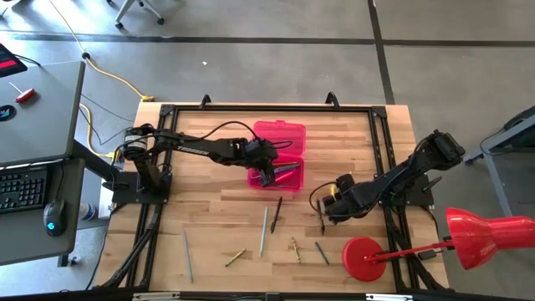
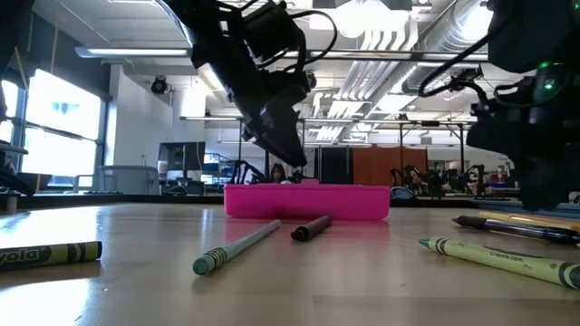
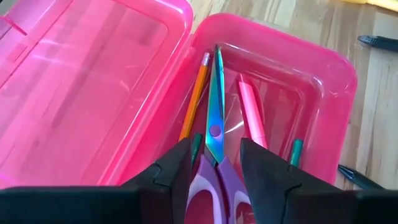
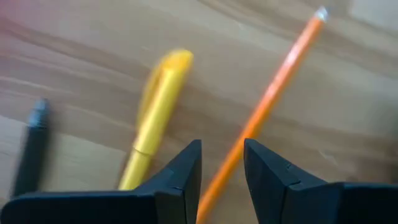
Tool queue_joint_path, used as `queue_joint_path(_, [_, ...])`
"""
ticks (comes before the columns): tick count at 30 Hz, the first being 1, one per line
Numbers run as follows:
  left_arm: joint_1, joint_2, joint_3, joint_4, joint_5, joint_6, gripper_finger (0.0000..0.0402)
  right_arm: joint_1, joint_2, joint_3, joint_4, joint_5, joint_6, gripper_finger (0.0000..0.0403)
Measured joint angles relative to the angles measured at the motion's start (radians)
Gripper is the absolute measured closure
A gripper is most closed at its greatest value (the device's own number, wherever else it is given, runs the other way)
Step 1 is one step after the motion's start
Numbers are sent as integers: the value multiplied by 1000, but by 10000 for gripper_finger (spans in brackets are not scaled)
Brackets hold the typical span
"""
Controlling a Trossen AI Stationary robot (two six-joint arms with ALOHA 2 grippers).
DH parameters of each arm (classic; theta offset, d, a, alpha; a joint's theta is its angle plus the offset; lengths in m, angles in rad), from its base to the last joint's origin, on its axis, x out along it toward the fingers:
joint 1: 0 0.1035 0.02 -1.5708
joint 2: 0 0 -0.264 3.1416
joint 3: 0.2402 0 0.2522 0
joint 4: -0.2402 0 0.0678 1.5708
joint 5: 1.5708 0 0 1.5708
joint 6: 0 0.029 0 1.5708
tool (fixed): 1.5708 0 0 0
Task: Pick & place school supplies into a supply box
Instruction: Put the yellow pencil into the pink supply box
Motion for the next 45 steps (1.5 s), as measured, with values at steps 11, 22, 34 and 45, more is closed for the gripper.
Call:
queue_joint_path(11, [0,0,0,-4,0,0,236,-2,0,0,-90,-77,85,305])
queue_joint_path(22, [0,0,0,-3,1,-24,236,-66,1,-105,91,1,40,305])
queue_joint_path(34, [0,0,0,-2,1,-27,236,-69,-5,-189,194,83,-53,305])
queue_joint_path(45, [0,0,0,4,21,-74,236,-81,4,-199,235,222,-173,395])
